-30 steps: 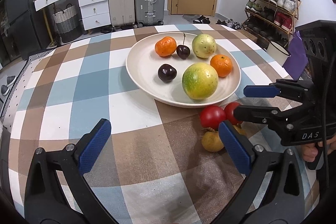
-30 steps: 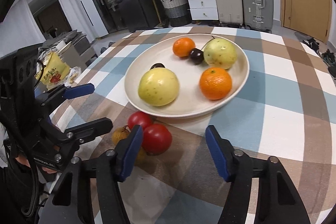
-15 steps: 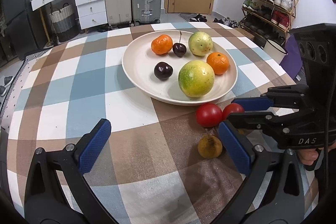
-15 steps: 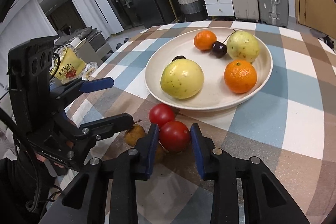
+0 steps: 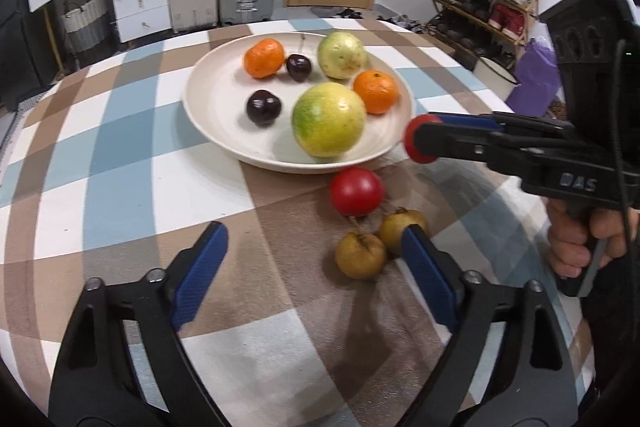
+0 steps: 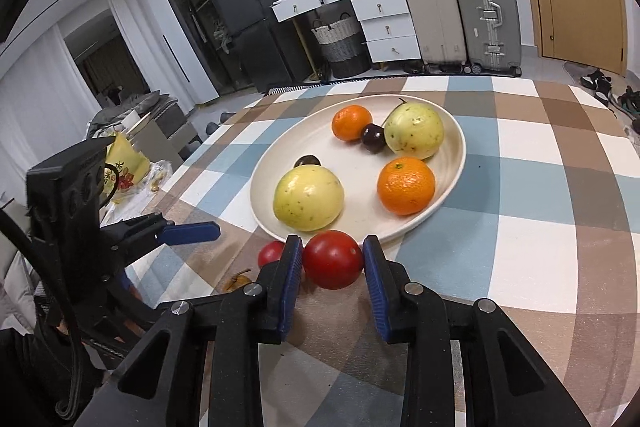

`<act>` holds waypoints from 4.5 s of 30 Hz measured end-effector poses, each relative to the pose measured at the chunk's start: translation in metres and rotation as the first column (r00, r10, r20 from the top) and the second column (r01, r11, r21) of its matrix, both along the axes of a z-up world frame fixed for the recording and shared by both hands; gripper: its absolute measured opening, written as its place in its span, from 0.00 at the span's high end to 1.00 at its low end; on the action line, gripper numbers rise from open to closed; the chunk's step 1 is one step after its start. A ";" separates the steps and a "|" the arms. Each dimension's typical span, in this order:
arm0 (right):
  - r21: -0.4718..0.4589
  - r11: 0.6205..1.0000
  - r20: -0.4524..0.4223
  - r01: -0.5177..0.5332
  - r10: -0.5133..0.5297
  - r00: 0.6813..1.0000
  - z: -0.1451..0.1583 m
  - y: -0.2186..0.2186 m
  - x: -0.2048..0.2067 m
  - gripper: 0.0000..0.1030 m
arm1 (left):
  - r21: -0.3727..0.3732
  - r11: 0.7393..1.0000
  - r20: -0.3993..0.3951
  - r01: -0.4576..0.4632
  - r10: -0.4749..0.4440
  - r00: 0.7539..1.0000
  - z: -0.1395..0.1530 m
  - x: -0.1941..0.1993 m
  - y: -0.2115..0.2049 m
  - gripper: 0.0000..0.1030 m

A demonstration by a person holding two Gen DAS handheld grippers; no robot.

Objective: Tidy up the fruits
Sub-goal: 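Move both tools toward the tomatoes and pears beside the plate, then grasp a brown pear with the left tool while the right tool grasps a red tomato, then carry the pear and tomato over the cream plate with both tools, then release the pear and tomato onto the plate and withdraw both tools, then move both tools toward the remaining tomato and pear beside the plate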

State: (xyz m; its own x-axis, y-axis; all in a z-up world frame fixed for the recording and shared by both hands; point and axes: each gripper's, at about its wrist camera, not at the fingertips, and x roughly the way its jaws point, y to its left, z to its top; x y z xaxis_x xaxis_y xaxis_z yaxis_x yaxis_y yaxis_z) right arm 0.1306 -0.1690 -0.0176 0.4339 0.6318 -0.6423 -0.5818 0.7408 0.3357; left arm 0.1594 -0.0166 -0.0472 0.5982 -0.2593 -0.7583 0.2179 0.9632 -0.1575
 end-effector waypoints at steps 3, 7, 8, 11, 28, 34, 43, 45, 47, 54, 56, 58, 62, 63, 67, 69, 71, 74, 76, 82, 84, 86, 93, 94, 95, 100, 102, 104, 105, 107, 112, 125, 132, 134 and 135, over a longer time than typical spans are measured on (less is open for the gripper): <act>-0.003 1.000 -0.001 0.003 -0.003 1.000 -0.001 0.000 0.001 0.70 | -0.040 0.999 -0.017 0.020 -0.020 1.000 -0.001 0.000 0.001 0.24; 0.001 1.000 0.001 0.007 -0.007 1.000 -0.002 0.000 0.001 0.70 | -0.059 0.998 -0.034 0.025 -0.027 0.999 -0.003 0.002 0.002 0.41; 0.002 1.000 0.003 0.011 -0.011 1.000 -0.001 -0.001 0.001 0.70 | -0.066 0.997 -0.041 0.025 -0.028 0.999 -0.004 0.002 0.003 0.45; 0.001 1.000 0.002 0.012 -0.012 1.000 -0.002 -0.001 0.001 0.70 | -0.086 0.996 -0.050 0.026 -0.030 0.998 -0.005 0.003 0.005 0.56; 0.005 1.000 0.015 0.013 -0.013 1.000 0.000 -0.003 0.000 0.70 | -0.091 0.996 0.040 0.002 0.001 0.999 0.011 -0.004 0.011 0.78; 0.056 0.998 0.044 0.015 -0.017 0.999 0.008 -0.008 -0.002 0.70 | -0.066 0.996 0.096 -0.053 0.059 0.994 0.021 -0.008 0.018 0.78; 0.093 0.995 0.063 0.043 -0.049 0.997 0.018 -0.015 -0.001 0.70 | -0.069 0.994 0.127 -0.087 0.096 0.987 0.038 -0.002 0.022 0.78; 0.110 0.993 0.055 0.044 -0.050 0.997 0.021 -0.017 0.002 0.70 | -0.062 0.994 0.137 -0.093 0.101 0.985 0.042 0.002 0.021 0.78; 0.120 0.991 0.049 0.061 -0.067 0.997 0.024 -0.018 0.006 0.70 | -0.058 0.994 0.142 -0.096 0.103 0.985 0.045 0.007 0.020 0.78; 0.131 0.987 0.059 0.096 -0.104 0.993 0.041 -0.018 0.015 0.70 | -0.064 0.993 0.167 -0.098 0.107 0.980 0.065 0.033 0.023 0.78; 0.127 0.987 0.064 0.100 -0.109 0.992 0.045 -0.016 0.018 0.70 | -0.061 0.993 0.174 -0.101 0.110 0.979 0.070 0.039 0.024 0.78; 0.120 0.988 0.074 0.099 -0.109 0.991 0.049 -0.012 0.022 0.70 | -0.040 0.994 0.174 -0.100 0.105 0.979 0.071 0.047 0.022 0.78; 0.126 0.987 0.084 0.098 -0.109 0.990 0.055 -0.006 0.034 0.70 | -0.035 0.992 0.175 -0.119 0.123 0.977 0.068 0.058 0.027 0.78; 0.125 0.987 0.087 0.099 -0.110 0.990 0.056 -0.004 0.037 0.70 | -0.041 0.992 0.170 -0.121 0.126 0.977 0.065 0.062 0.029 0.78; 0.105 0.990 0.095 0.096 -0.106 0.990 0.055 0.005 0.051 0.70 | -0.024 0.990 0.156 -0.138 0.140 0.978 0.055 0.071 0.033 0.78; 0.103 0.990 0.086 0.100 -0.109 0.990 0.049 0.008 0.058 0.70 | -0.035 0.990 0.146 -0.136 0.140 0.979 0.048 0.074 0.035 0.78; 0.099 0.990 0.072 0.096 -0.103 0.992 0.042 0.011 0.061 0.70 | -0.013 0.991 0.141 -0.134 0.134 0.981 0.040 0.077 0.033 0.78; 0.072 0.993 0.055 0.092 -0.096 0.994 0.029 0.017 0.065 0.70 | 0.004 0.990 0.122 -0.142 0.140 0.983 0.029 0.081 0.032 0.78; 0.051 0.994 0.048 0.100 -0.102 0.994 0.020 0.020 0.067 0.70 | 0.005 0.990 0.112 -0.141 0.139 0.984 0.024 0.082 0.031 0.78; 0.016 0.996 0.047 0.093 -0.094 0.995 0.008 0.028 0.070 0.70 | 0.019 0.990 0.115 -0.141 0.138 0.984 0.015 0.084 0.030 0.78; 0.006 0.996 0.054 0.094 -0.094 0.994 0.006 0.030 0.070 0.70 | 0.032 0.989 0.112 -0.144 0.139 0.984 0.013 0.084 0.029 0.78; -0.009 0.995 0.064 0.099 -0.098 0.993 0.005 0.031 0.070 0.70 | 0.047 0.989 0.111 -0.141 0.136 0.985 0.011 0.085 0.026 0.78; -0.005 0.993 0.093 0.118 -0.117 0.989 0.011 0.029 0.069 0.70 | 0.052 0.989 0.121 -0.141 0.134 0.984 0.011 0.083 0.024 0.77; -0.007 0.992 0.100 0.122 -0.121 0.988 0.012 0.029 0.069 0.70 | 0.050 0.988 0.127 -0.144 0.136 0.983 0.013 0.082 0.024 0.78; -0.010 0.992 0.104 0.124 -0.122 0.987 0.012 0.029 0.068 0.69 | 0.046 0.988 0.133 -0.144 0.137 0.982 0.015 0.081 0.025 0.77; 0.005 0.991 0.124 0.132 -0.132 0.983 0.020 0.025 0.065 0.62 | 0.024 0.985 0.158 -0.173 0.167 0.973 0.027 0.077 0.034 0.51; 0.001 0.991 0.137 0.136 -0.135 0.981 0.024 0.024 0.064 0.60 | 0.008 0.981 0.180 -0.195 0.190 0.965 0.033 0.073 0.040 0.28; 0.002 0.989 0.156 0.146 -0.145 0.977 0.028 0.021 0.062 0.55 | -0.020 0.976 0.203 -0.218 0.217 0.955 0.040 0.069 0.048 0.19; 0.003 0.990 0.156 0.144 -0.143 0.977 0.029 0.021 0.062 0.52 | -0.031 0.975 0.207 -0.220 0.221 0.953 0.043 0.067 0.051 0.17; -0.004 0.990 0.145 0.140 -0.138 0.980 0.030 0.020 0.063 0.41 | -0.054 0.973 0.198 -0.226 0.232 0.952 0.046 0.067 0.056 0.10; 0.013 0.987 0.160 0.159 -0.159 0.974 0.036 0.015 0.061 0.08 | -0.064 0.966 0.231 -0.248 0.257 0.939 0.057 0.060 0.062 0.01; -0.116 0.980 0.233 0.160 -0.130 0.964 0.045 0.013 0.030 0.00 | -0.028 0.951 0.257 -0.307 0.303 0.918 0.068 0.015 0.061 0.01; -0.099 0.980 0.214 0.172 -0.148 0.966 0.047 -0.006 0.000 0.00 | -0.051 0.945 0.266 -0.324 0.326 0.907 0.073 -0.021 0.056 0.01; -0.093 0.978 0.196 0.186 -0.165 0.967 0.046 -0.011 -0.007 0.00 | -0.045 0.954 0.255 -0.298 0.299 0.919 0.071 -0.028 0.050 0.01; -0.090 0.978 0.195 0.189 -0.169 0.966 0.045 -0.013 -0.010 0.00 | -0.043 0.957 0.253 -0.288 0.289 0.923 0.070 -0.031 0.047 0.01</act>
